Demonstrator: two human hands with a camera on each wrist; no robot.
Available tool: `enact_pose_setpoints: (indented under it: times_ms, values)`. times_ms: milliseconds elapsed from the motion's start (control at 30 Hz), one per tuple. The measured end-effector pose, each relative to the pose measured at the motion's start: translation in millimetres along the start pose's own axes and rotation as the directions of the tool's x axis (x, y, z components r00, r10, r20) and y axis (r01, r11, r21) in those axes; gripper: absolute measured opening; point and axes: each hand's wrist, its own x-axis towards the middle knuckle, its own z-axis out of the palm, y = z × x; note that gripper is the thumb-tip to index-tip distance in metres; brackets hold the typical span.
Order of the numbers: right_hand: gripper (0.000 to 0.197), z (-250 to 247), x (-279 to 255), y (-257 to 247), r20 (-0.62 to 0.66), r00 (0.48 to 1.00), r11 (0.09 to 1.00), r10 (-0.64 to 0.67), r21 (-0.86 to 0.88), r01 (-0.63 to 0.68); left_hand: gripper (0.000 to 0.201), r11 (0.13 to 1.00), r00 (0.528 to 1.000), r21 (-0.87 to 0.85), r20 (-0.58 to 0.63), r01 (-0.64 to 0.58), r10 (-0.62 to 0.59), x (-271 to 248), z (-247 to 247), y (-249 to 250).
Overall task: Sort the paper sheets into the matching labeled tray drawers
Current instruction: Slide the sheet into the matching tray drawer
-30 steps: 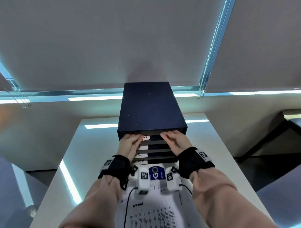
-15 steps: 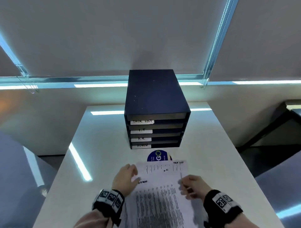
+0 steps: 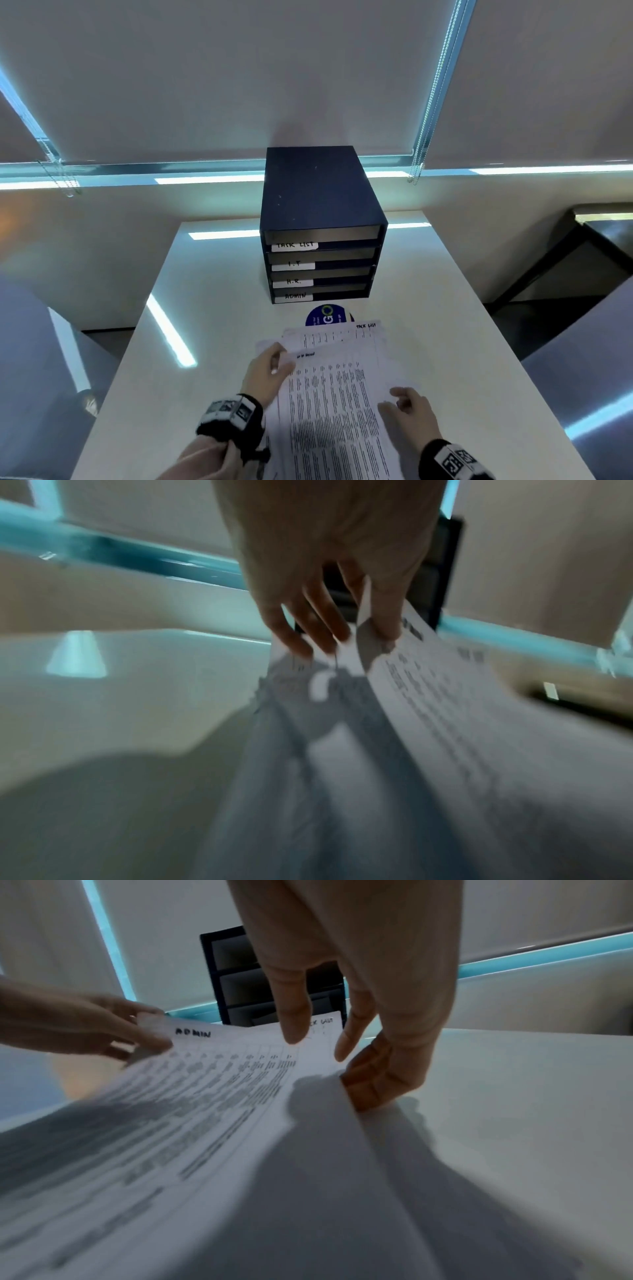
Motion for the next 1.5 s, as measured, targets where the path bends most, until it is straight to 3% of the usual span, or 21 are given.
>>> enact_pose_setpoints:
  times_ms: [33,67,133,200,267,333,433,533,633,700,733,833,867,967,1067,1133,1267,1333,1500]
  values:
    - [0.035,-1,3,0,0.023,1.0,0.997,0.006,0.074,-0.008,0.007,0.963,0.997,-0.259,0.033,0.074,-0.068,1,-3,10]
    - [0.041,-3,4,-2,0.044,0.999,0.99,0.006,0.14,-0.012,0.02,0.877,0.985,-0.449,0.087,0.17,-0.147,3,-8,22]
    - [0.054,-5,6,-9,0.092,0.996,0.971,-0.019,0.24,-0.004,0.054,0.676,0.948,-0.665,0.188,0.316,-0.258,12,-16,36]
    - [0.055,-8,4,-19,0.168,0.984,0.906,-0.049,0.423,-0.027,0.058,0.508,0.934,-0.789,0.241,0.347,-0.264,25,-21,39]
    - [0.048,-13,2,-29,0.228,0.971,0.802,-0.067,0.592,-0.084,0.054,0.434,0.924,-0.827,0.247,0.358,-0.292,32,-26,38]
    - [0.043,-14,9,-28,0.25,0.965,0.785,-0.078,0.612,-0.095,0.048,0.399,0.929,-0.849,0.249,0.345,-0.275,32,-30,43]
    - [0.047,-13,19,-19,0.256,0.964,0.783,-0.077,0.613,-0.1,0.035,0.478,0.953,-0.83,0.202,0.288,-0.224,30,-32,51]
    - [0.059,-14,15,-19,0.277,0.959,0.774,-0.065,0.621,-0.127,0.034,0.516,0.952,-0.809,0.165,0.28,-0.258,28,-33,52]
    - [0.024,-18,6,-23,0.261,0.963,0.759,-0.065,0.639,-0.122,0.036,0.521,0.941,-0.798,0.163,0.303,-0.298,28,-30,45]
    - [0.022,-22,1,-27,0.275,0.958,0.756,-0.074,0.642,-0.126,0.035,0.519,0.936,-0.797,0.159,0.309,-0.313,29,-28,43]
    - [0.032,-21,2,-25,0.296,0.951,0.758,-0.085,0.639,-0.131,0.034,0.523,0.935,-0.793,0.158,0.312,-0.317,28,-27,45]
    - [0.091,-14,10,-8,0.402,0.915,0.8,-0.035,0.56,-0.215,0.032,0.555,0.929,-0.774,0.113,0.304,-0.351,33,-25,45]
    - [0.094,-11,8,-5,0.428,0.903,0.812,-0.032,0.538,-0.226,0.032,0.567,0.925,-0.768,0.087,0.299,-0.37,38,-25,43]
    - [0.065,-7,-2,-16,0.468,0.881,0.854,-0.067,0.484,-0.192,0.027,0.603,0.904,-0.739,0.017,0.299,-0.427,53,-22,43]
    - [0.038,-13,7,-31,0.45,0.892,0.818,-0.037,0.526,-0.232,0.041,0.686,0.895,-0.626,0.042,0.37,-0.444,60,-19,53]
    - [0.037,-19,19,-45,0.434,0.901,0.806,-0.002,0.534,-0.255,0.05,0.679,0.878,-0.61,0.058,0.408,-0.475,65,-17,51]
    - [0.035,-28,52,-70,0.395,0.914,0.838,0.091,0.465,-0.285,0.024,0.569,0.843,-0.663,0.186,0.487,-0.505,67,-22,54]
    - [0.038,-30,66,-84,0.387,0.913,0.859,0.126,0.419,-0.296,0.02,0.538,0.824,-0.655,0.25,0.531,-0.508,66,-23,55]
    - [0.041,-39,89,-113,0.38,0.912,0.907,0.156,0.311,-0.285,0.028,0.557,0.797,-0.583,0.318,0.591,-0.513,65,-17,41]
